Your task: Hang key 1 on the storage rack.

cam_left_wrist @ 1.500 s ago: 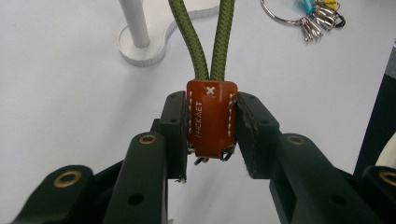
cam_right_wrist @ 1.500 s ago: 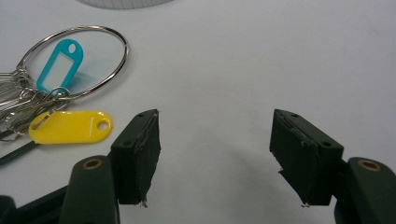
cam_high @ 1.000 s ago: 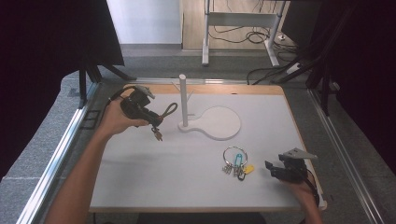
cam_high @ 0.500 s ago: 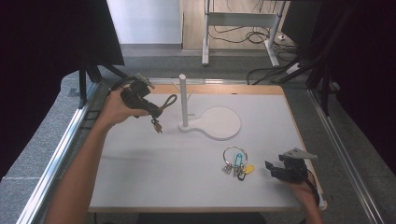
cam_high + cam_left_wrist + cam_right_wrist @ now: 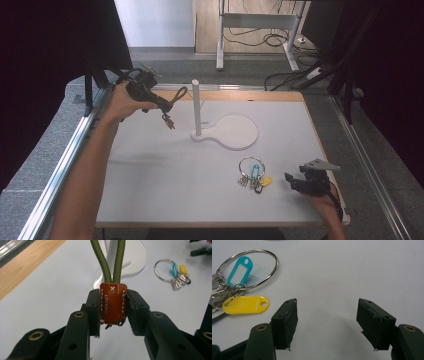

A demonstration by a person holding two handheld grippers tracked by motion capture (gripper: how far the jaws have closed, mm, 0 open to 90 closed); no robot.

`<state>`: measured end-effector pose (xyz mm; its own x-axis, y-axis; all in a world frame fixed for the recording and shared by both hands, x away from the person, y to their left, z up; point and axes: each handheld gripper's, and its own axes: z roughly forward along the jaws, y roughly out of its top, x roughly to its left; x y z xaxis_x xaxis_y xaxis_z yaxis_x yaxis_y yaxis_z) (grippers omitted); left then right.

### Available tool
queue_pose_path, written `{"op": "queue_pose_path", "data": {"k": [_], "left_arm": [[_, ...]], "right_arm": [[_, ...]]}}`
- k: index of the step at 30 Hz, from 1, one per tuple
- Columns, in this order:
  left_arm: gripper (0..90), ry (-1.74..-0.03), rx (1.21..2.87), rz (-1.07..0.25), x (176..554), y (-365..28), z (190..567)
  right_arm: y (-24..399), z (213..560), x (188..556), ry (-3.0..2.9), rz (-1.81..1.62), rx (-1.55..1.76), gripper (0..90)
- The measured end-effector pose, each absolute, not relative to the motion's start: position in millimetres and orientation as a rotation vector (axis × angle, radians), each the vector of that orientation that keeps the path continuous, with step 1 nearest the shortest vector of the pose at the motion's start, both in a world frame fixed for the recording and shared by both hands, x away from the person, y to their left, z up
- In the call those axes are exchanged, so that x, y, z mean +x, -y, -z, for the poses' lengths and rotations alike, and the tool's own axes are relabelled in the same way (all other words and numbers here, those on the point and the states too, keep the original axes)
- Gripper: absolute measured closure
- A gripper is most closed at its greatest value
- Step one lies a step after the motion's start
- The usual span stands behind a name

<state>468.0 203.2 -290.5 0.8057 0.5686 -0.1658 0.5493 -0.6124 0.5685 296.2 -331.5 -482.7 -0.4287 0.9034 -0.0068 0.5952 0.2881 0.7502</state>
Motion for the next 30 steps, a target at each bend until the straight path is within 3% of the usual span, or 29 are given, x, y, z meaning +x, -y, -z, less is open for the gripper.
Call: {"op": "queue_pose_path", "data": {"k": [13,30], "left_arm": [[66.3,-0.863,2.354,0.028,493.0,-202.4,305.6],[65.2,-0.833,2.396,0.048,489.5,-181.3,327.5]], "right_arm": [[330.6,484.1,296.5,-2.137,-0.929,1.339,33.6],[327.9,484.9,296.5,-2.147,-0.914,1.328,33.4]]}}
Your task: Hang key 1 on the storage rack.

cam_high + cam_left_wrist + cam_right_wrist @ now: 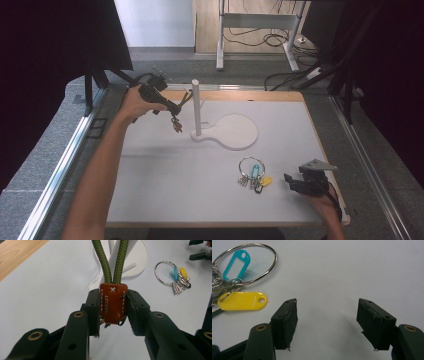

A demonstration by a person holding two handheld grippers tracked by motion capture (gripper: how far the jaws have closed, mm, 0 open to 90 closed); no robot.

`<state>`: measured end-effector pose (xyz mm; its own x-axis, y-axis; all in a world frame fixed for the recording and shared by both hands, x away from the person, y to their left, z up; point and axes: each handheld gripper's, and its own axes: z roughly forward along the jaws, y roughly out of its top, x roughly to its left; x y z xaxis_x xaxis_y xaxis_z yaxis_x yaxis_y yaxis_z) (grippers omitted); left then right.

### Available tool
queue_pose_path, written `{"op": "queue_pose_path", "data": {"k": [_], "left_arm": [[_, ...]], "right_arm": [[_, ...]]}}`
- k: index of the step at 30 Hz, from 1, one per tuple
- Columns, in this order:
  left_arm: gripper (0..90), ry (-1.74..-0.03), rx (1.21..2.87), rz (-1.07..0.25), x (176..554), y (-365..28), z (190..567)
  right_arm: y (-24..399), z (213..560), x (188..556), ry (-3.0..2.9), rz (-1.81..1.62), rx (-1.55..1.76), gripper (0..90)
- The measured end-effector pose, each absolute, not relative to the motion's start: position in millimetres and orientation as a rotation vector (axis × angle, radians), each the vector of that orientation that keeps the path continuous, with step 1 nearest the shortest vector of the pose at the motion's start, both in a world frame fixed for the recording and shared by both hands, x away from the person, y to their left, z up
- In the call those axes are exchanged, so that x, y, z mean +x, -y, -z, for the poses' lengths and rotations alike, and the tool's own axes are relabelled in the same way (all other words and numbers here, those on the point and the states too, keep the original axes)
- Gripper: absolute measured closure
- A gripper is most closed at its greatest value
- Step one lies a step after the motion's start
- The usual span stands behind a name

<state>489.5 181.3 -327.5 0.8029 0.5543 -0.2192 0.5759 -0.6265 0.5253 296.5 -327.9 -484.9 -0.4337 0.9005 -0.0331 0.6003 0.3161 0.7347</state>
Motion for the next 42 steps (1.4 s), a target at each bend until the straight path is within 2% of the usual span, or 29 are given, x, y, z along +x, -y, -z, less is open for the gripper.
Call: {"op": "queue_pose_path", "data": {"k": [14,20,30,42], "left_arm": [[55.3,-0.802,2.397,-0.055,457.4,-179.7,323.3],[53.7,-0.772,2.375,-0.041,435.4,-179.7,327.1],[52.4,-0.773,2.352,-0.085,395.6,-191.9,350.4],[50.9,-0.810,2.321,-0.061,347.2,-195.5,397.5]], "right_arm": [[325.7,482.9,296.4,-2.144,-0.917,1.308,33.3],[322.2,483.2,296.3,-2.152,-0.913,1.299,33.2],[315.1,483.4,294.4,-2.176,-0.910,1.273,33.0],[312.1,481.9,294.9,-2.158,-0.917,1.286,32.3]]}}
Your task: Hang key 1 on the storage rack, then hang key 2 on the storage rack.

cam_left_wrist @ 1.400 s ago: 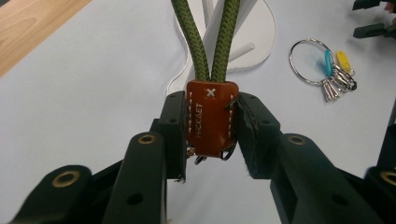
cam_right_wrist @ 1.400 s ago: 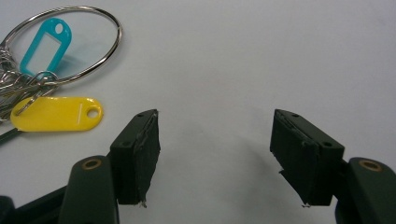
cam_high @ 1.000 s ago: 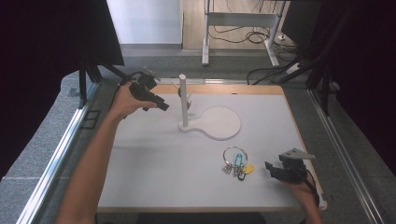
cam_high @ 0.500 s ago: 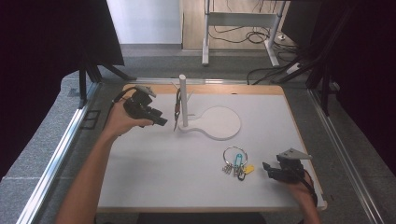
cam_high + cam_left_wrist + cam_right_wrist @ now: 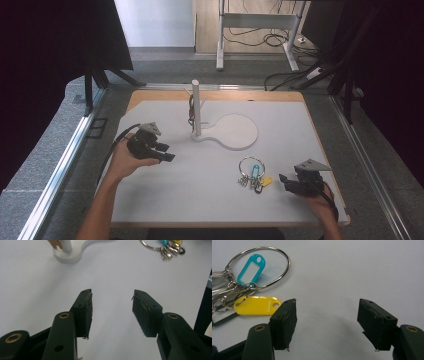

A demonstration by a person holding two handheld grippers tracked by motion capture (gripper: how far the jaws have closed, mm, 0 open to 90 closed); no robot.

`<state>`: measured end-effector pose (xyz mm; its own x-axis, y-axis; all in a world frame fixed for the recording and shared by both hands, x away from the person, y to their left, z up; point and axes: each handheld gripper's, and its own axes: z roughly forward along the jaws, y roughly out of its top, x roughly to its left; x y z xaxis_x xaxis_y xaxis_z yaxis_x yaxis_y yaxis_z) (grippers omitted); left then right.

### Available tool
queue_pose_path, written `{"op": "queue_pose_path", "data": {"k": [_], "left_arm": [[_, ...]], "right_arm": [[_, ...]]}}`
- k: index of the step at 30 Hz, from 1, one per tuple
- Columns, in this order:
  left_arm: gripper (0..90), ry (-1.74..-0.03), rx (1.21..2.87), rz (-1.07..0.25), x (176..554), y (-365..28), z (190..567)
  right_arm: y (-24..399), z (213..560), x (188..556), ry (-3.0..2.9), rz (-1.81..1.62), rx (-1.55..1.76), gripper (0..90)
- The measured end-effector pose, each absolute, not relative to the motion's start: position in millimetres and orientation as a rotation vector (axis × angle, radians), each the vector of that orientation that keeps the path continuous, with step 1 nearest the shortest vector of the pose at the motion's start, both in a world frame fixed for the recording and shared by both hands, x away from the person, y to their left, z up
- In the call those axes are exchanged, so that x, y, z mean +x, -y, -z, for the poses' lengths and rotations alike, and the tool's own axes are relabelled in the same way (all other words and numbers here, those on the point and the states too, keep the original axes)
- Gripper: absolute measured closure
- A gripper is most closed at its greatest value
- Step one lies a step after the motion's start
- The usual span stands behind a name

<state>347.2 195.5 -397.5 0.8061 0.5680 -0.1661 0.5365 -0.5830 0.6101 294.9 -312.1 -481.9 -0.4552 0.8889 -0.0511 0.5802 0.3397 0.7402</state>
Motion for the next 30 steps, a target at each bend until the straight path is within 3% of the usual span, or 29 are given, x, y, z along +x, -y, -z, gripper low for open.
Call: {"op": "queue_pose_path", "data": {"k": [15,30], "left_arm": [[48.8,-0.810,2.332,-0.101,325.4,-193.4,413.4],[48.2,-0.814,2.301,-0.071,320.5,-198.0,421.0]], "right_arm": [[317.9,473.2,297.0,-2.145,-0.955,1.326,32.1],[306.4,424.5,317.0,-2.323,-0.892,1.376,39.1]]}}
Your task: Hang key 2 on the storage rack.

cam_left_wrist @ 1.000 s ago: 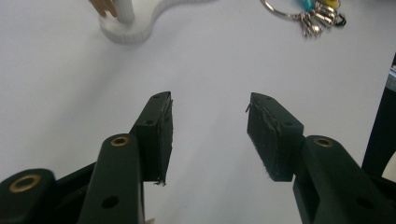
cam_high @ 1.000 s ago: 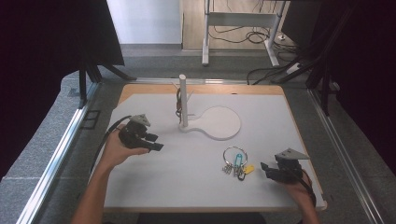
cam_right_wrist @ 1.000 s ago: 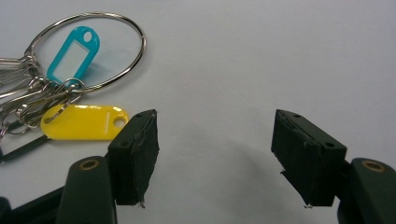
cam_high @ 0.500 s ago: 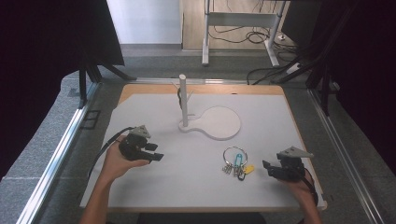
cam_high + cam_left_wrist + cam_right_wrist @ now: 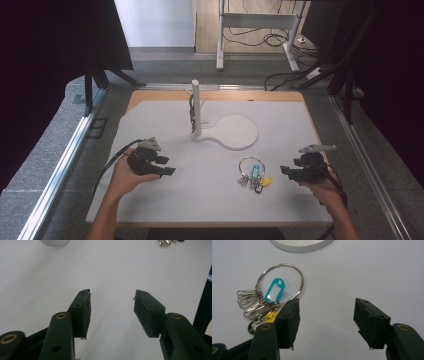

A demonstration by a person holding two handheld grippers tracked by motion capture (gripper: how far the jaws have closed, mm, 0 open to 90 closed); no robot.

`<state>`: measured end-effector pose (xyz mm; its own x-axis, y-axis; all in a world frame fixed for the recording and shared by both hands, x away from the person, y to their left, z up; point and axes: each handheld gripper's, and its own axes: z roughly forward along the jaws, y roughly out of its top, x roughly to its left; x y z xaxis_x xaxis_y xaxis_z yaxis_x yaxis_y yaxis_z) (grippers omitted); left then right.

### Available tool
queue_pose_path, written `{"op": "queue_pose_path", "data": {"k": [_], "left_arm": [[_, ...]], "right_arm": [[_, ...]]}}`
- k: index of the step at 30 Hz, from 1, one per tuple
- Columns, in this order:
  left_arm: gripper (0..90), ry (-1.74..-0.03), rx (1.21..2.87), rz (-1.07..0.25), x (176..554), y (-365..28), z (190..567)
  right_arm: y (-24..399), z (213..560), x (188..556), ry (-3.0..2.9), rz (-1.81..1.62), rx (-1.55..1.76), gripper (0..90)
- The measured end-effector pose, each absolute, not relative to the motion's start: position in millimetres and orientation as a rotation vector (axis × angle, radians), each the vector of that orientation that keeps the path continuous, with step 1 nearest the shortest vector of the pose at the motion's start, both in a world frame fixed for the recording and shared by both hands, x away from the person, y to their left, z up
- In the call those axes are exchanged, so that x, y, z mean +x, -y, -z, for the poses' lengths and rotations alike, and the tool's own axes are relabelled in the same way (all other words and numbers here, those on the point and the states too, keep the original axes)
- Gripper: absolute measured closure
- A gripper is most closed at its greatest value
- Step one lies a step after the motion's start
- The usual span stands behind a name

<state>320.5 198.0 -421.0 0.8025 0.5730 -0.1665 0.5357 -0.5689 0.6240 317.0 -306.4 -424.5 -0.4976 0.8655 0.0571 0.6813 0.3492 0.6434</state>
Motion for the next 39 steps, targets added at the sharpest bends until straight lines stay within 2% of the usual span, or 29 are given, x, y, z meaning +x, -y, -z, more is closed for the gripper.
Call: {"op": "queue_pose_path", "data": {"k": [6,15,28,39], "left_arm": [[48.2,-0.808,2.300,-0.080,316.4,-198.8,422.6],[48.1,-0.798,2.288,-0.082,315.2,-201.4,419.8],[47.9,-0.780,2.301,-0.070,313.6,-199.3,421.5],[47.7,-0.770,2.315,-0.059,313.3,-198.0,422.6]], "right_arm": [[283.5,411.3,335.4,-2.462,-0.809,1.377,44.2],[254.5,411.9,366.7,-2.589,-0.676,1.387,53.7],[228.4,437.6,396.0,-2.674,-0.424,1.440,60.9],[219.6,447.4,402.8,-2.694,-0.354,1.459,67.2]]}}
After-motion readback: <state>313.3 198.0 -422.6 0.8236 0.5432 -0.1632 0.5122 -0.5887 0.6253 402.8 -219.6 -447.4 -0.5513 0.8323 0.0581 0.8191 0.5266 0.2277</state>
